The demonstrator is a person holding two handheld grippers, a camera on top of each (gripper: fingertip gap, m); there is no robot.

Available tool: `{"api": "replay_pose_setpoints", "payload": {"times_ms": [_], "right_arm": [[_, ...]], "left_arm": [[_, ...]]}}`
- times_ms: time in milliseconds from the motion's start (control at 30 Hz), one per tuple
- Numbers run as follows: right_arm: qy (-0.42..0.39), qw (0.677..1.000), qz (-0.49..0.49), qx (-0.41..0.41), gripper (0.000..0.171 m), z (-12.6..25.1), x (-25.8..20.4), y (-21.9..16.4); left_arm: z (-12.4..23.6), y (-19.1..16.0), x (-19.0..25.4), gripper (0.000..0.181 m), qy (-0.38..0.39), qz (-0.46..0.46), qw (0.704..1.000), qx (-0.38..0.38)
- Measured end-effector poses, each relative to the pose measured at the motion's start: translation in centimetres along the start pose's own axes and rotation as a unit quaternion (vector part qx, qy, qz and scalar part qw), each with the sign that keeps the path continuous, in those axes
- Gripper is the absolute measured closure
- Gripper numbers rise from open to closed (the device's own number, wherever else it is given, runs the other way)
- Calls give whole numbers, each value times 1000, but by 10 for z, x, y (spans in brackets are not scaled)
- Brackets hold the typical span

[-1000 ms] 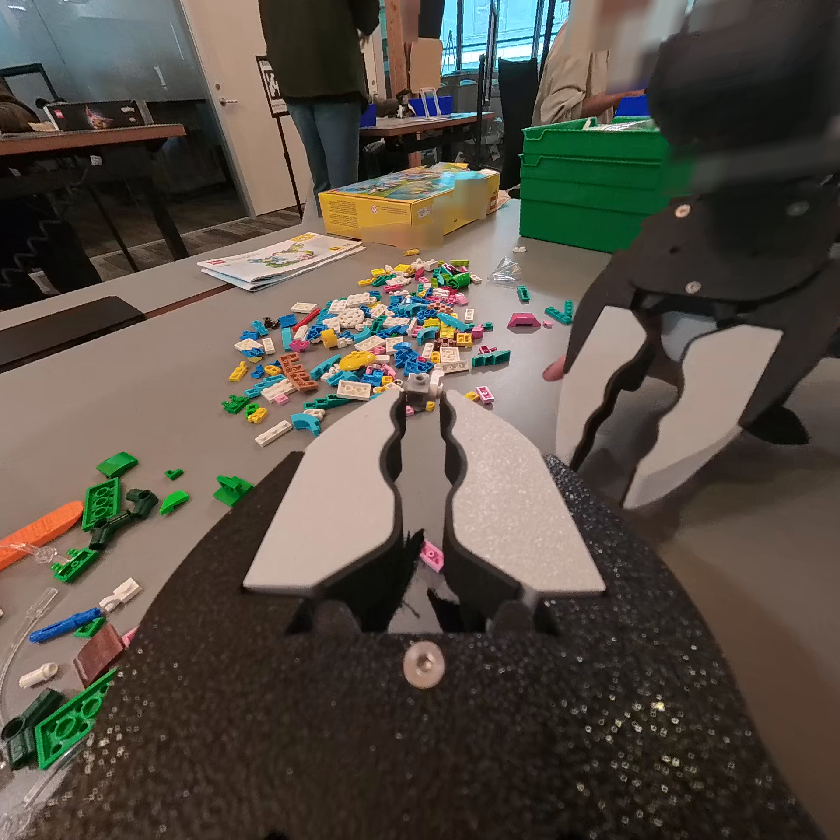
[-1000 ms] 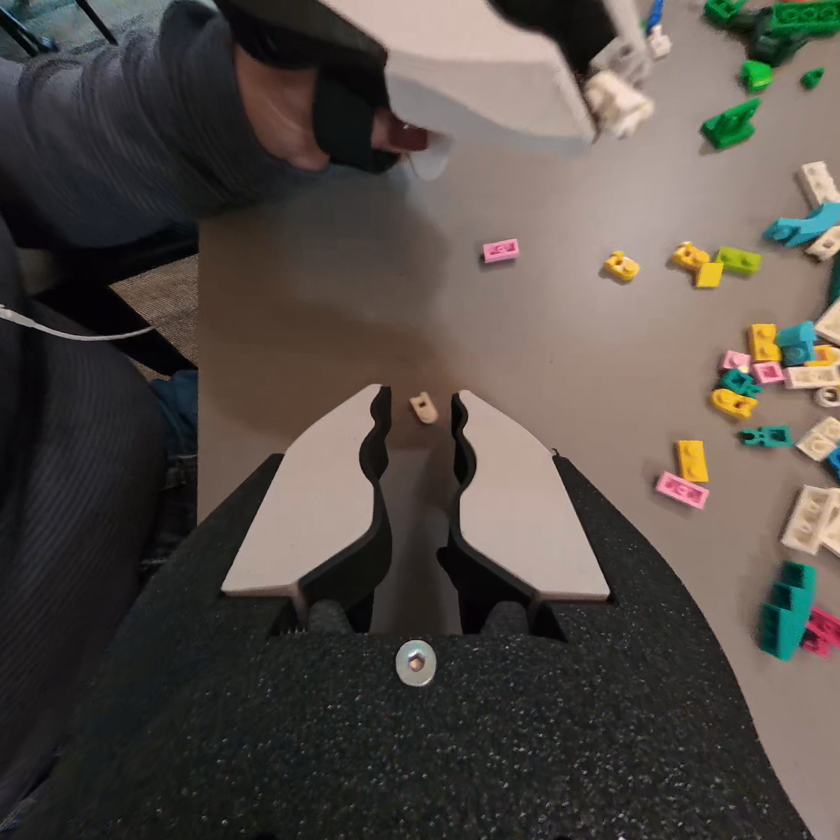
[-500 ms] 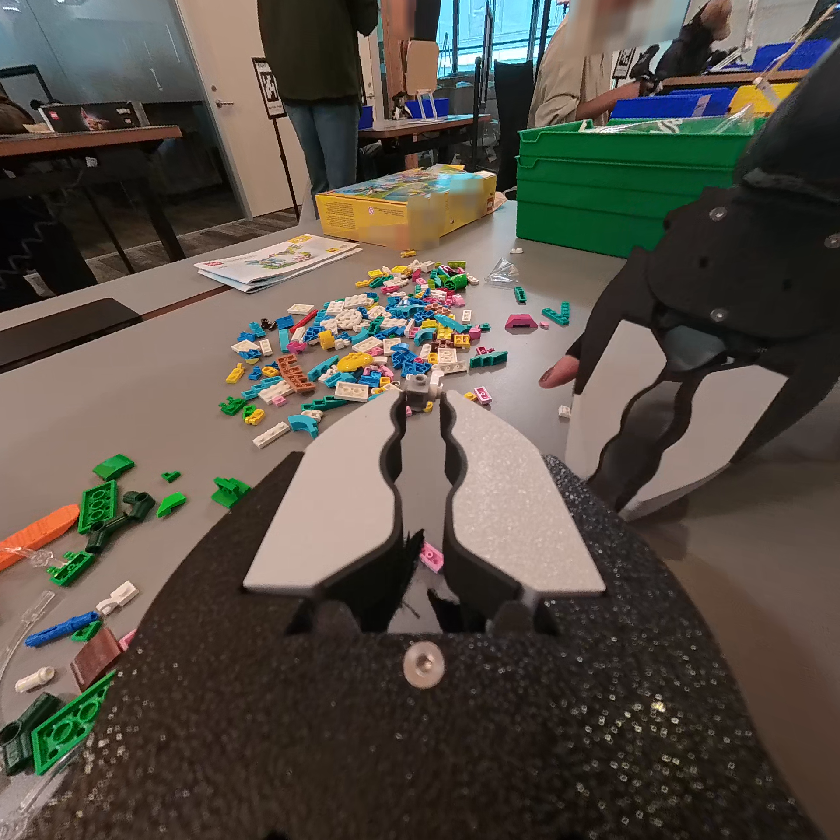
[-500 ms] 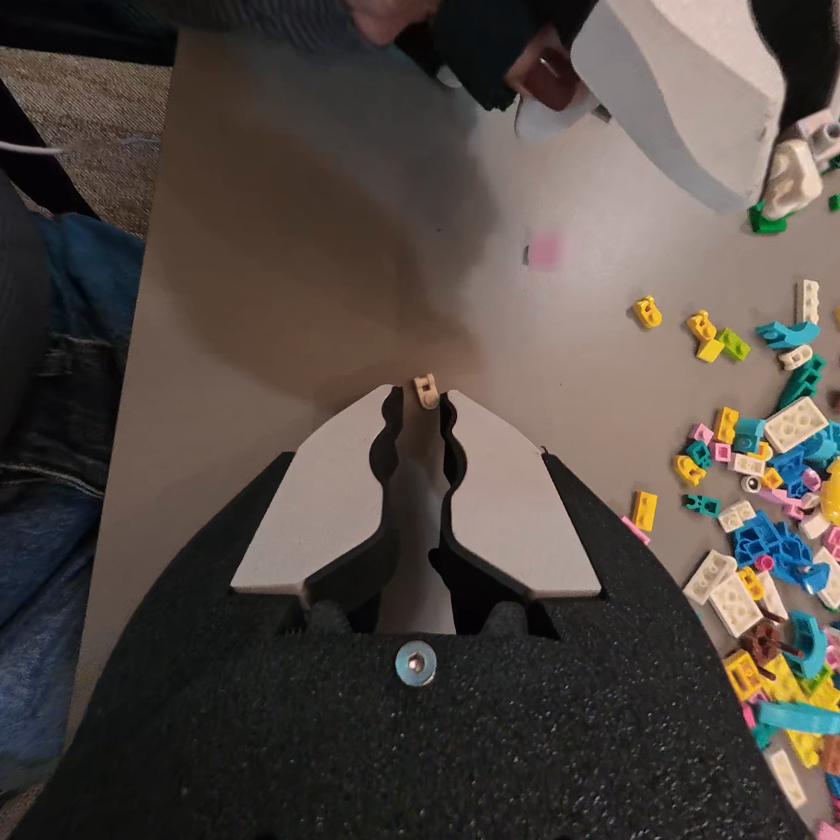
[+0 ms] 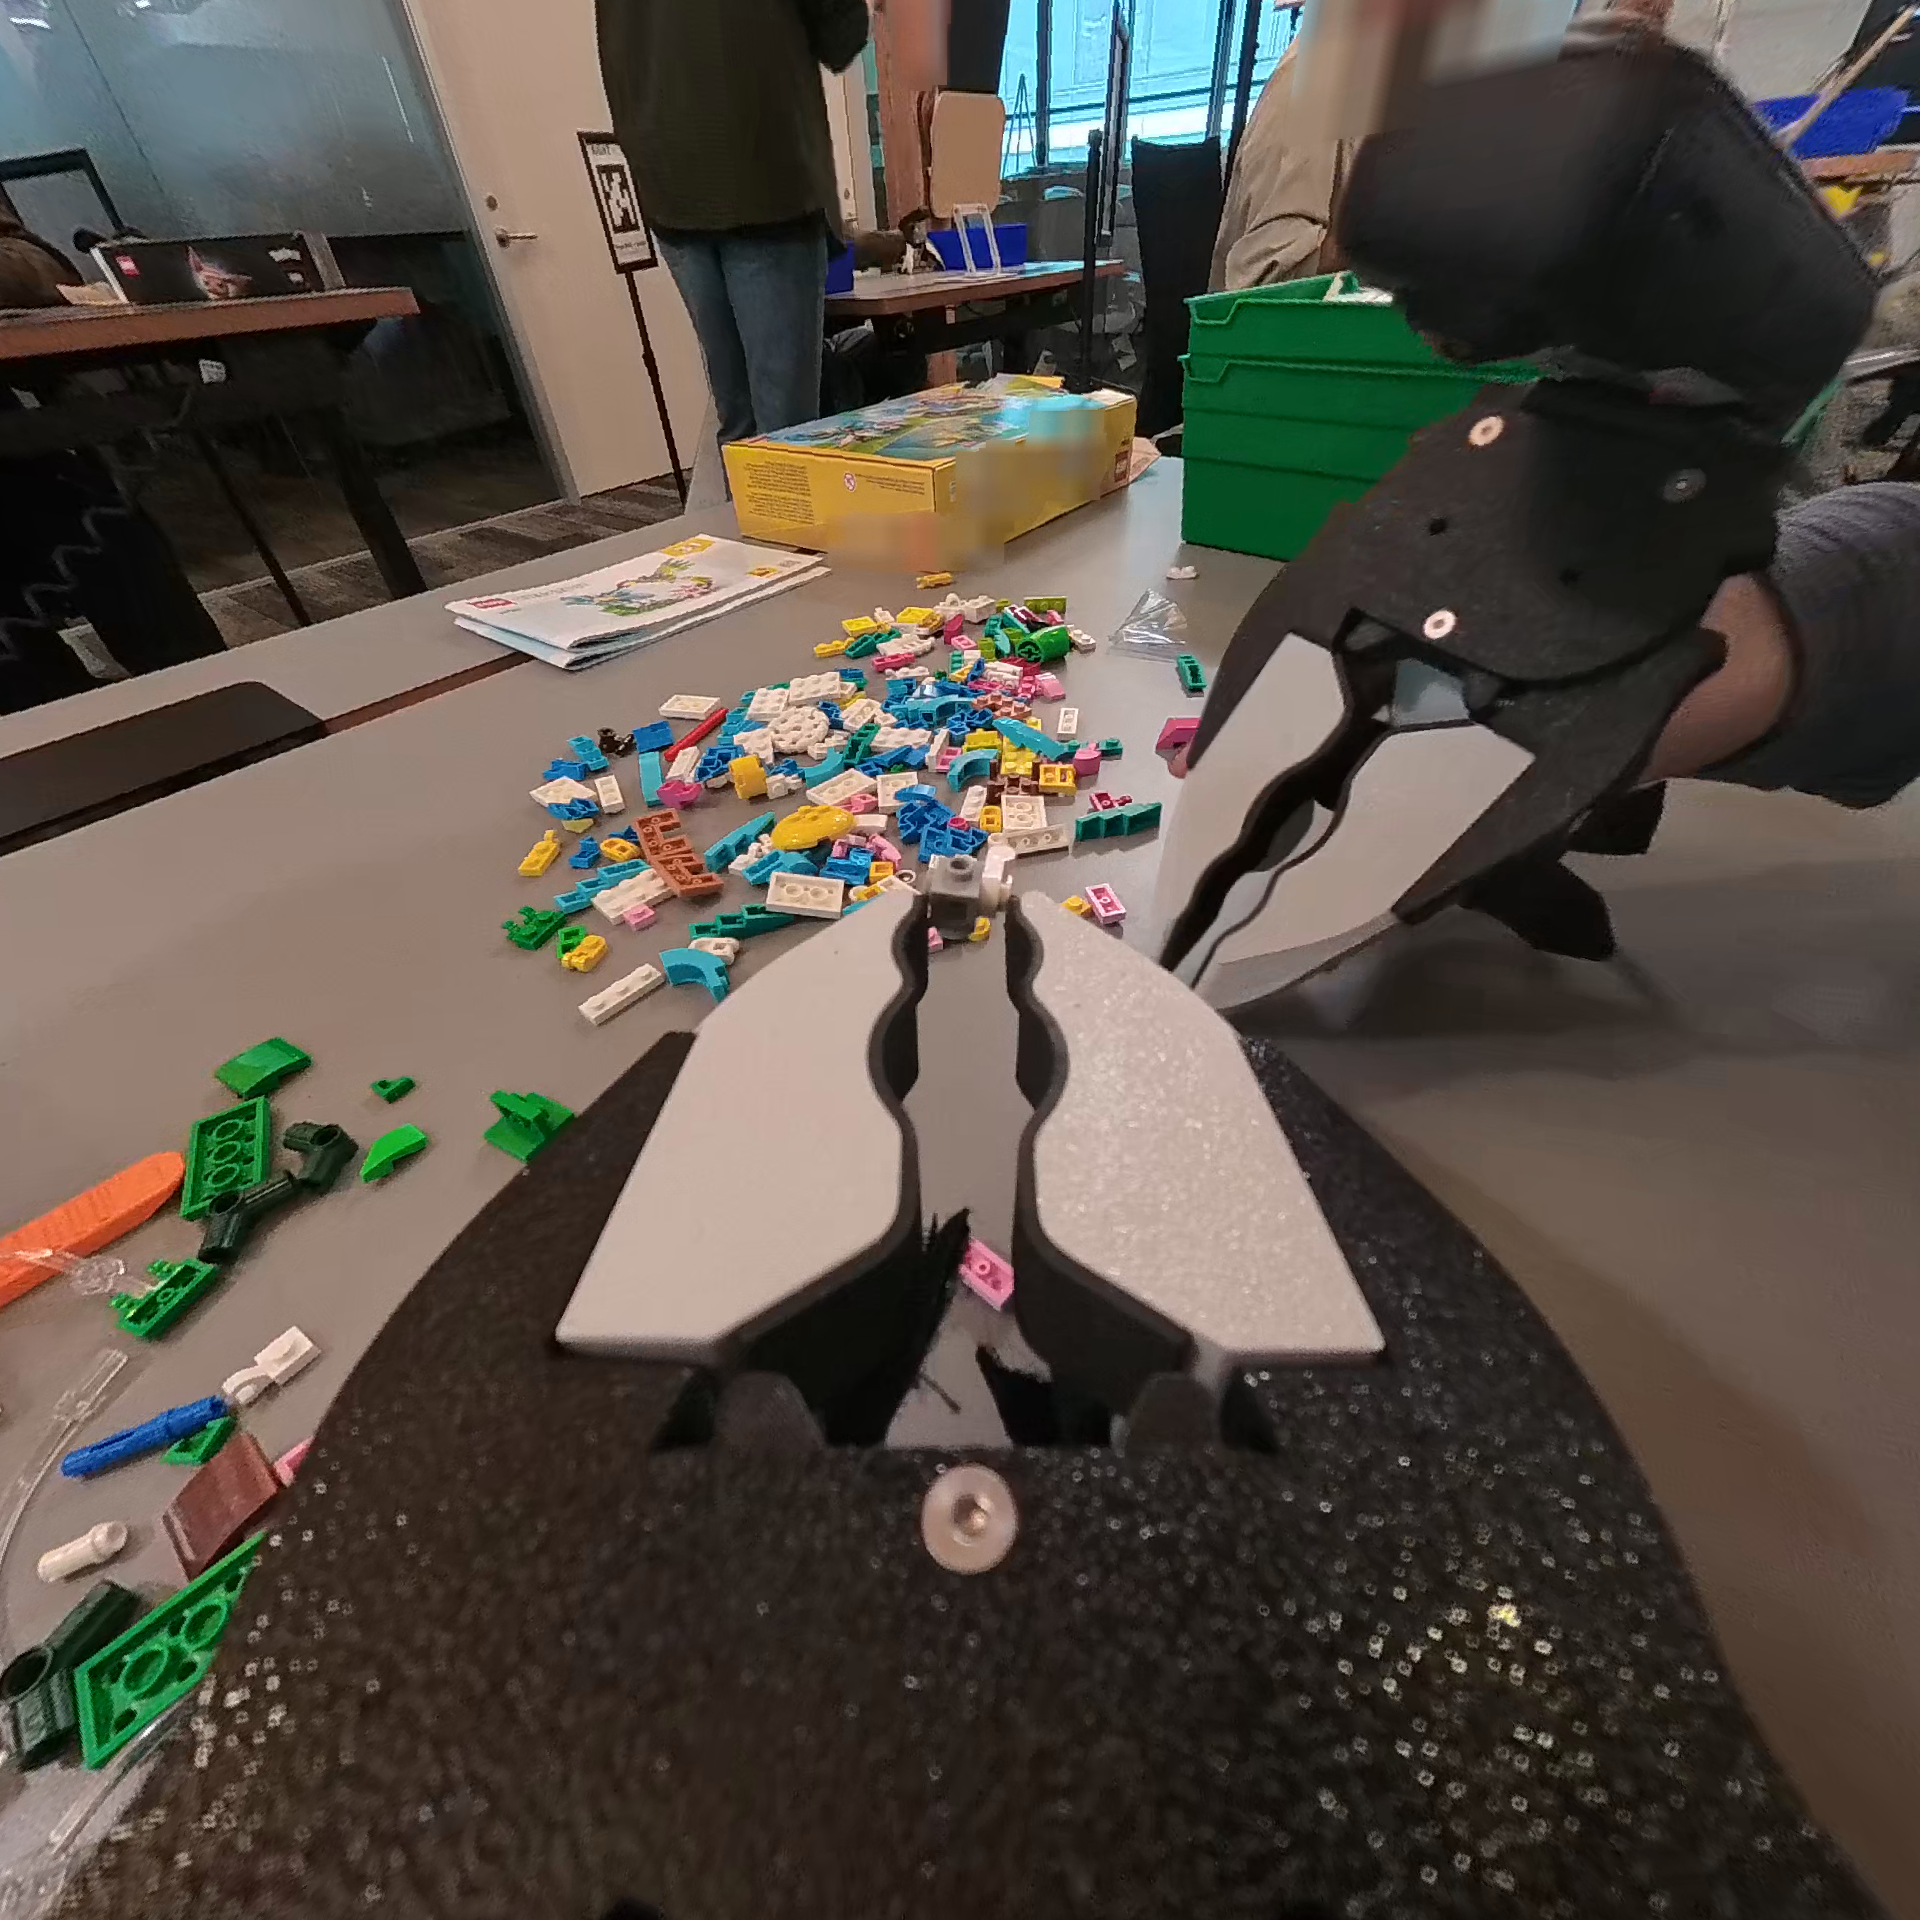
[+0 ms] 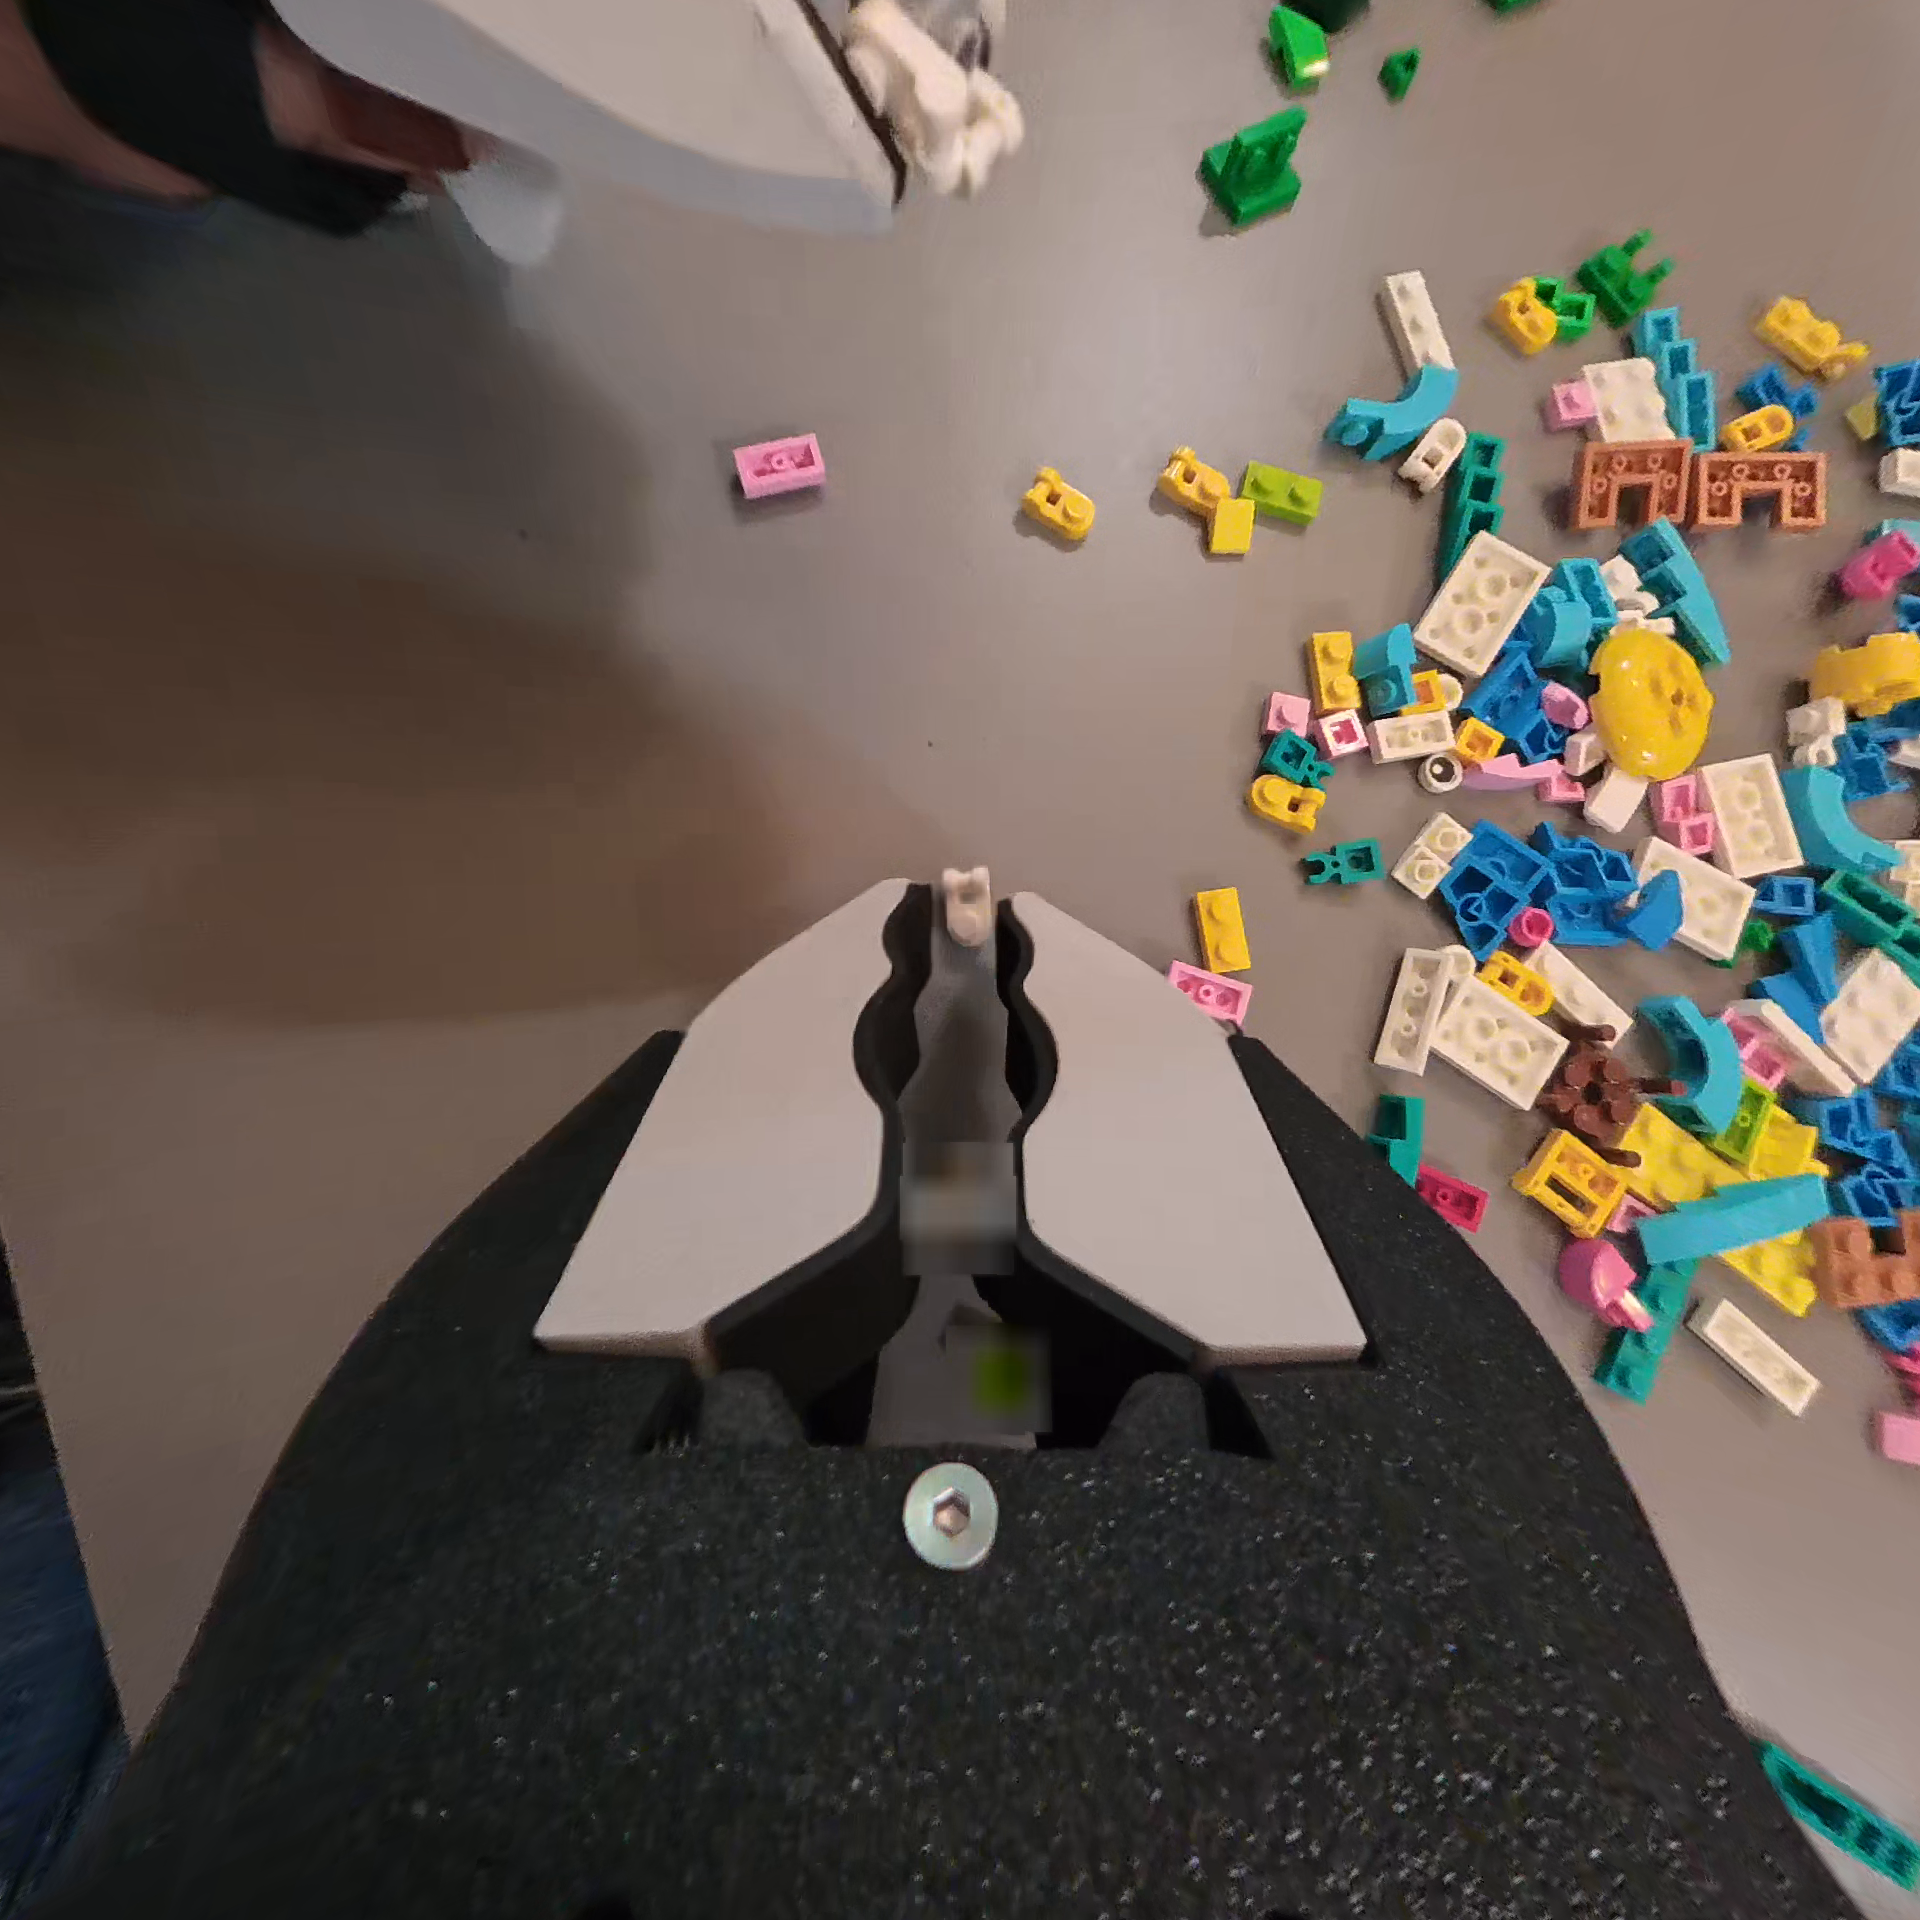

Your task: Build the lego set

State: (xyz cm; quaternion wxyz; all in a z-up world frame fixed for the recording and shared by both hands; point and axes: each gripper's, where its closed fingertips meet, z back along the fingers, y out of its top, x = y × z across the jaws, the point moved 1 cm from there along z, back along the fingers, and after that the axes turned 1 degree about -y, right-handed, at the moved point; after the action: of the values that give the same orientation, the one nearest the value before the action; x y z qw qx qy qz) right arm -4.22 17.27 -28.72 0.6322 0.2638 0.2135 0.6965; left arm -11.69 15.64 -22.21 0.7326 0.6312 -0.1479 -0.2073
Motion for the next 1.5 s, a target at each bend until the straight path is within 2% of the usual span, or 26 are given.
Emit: {"api": "replay_pose_setpoints", "payload": {"times_ms": [33, 367, 633, 800, 933, 1067, 1267, 1500], "right_arm": [[2, 1000, -1, 3, 158, 1, 0, 1], [25, 999, 9, -25, 152, -1, -1, -11], [134, 991, -6, -2, 151, 3, -35, -1], [113, 994, -12, -4, 156, 4, -22, -4], [126, 992, -2, -11, 156, 1, -29, -5], [150, 989, 12, 16, 150, -2, -42, 7], [142, 979, 131, 60, 152, 6, -31, 12], [197, 951, 230, 58, 153, 5, -15, 5]], "left_arm": [[0, 0, 0, 168, 0, 0, 1000, 0], [0, 0, 0, 168, -1, 0, 1000, -2], [0, -1, 0, 168, -2, 0, 1000, -2], [0, 0, 1, 168, -3, -1, 1000, -2], [0, -1, 1, 168, -4, 0, 1000, -3], [0, -1, 1, 168, -3, -1, 1000, -3], [0, 0, 1, 168, -7, -1, 1000, -2], [1, 0, 10, 168, -48, -5, 999, -1]]}}
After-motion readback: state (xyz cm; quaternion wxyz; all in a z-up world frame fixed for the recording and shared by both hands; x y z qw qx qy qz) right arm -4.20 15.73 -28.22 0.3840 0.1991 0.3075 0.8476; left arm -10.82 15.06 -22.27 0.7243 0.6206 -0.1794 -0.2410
